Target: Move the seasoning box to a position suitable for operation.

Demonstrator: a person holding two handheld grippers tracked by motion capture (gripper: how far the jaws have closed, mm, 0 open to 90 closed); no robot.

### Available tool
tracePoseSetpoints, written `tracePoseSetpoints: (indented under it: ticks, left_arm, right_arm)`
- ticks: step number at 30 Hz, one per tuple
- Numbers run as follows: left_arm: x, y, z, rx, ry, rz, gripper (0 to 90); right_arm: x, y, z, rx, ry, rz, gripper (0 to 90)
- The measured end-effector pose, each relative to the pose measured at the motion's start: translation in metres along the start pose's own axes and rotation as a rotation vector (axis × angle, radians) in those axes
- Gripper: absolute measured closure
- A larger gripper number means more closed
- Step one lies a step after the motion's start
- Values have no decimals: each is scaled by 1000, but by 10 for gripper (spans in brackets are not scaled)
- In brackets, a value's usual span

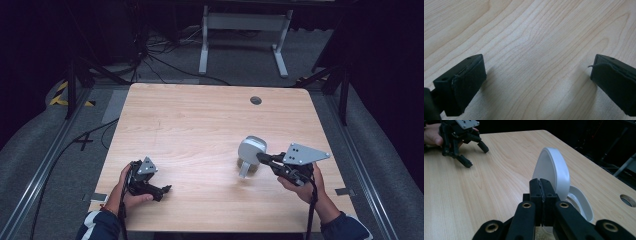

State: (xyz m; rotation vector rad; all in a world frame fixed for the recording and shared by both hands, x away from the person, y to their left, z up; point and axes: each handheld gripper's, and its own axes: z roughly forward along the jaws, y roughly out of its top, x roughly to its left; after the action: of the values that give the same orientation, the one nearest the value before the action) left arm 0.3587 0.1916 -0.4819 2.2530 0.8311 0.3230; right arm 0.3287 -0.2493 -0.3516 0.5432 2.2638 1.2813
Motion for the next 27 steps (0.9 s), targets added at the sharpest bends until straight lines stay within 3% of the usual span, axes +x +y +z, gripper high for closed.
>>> tracePoseSetpoints:
  ticks: [7,27]
  left_arm:
    - [0,0,0,0,0,6,3]
    - [0,0,0,1,3,3,4]
  right_arm:
    - [-7,-3,-1,3,-19,25,899]
    - [-16,-8,2,36,-25,24,899]
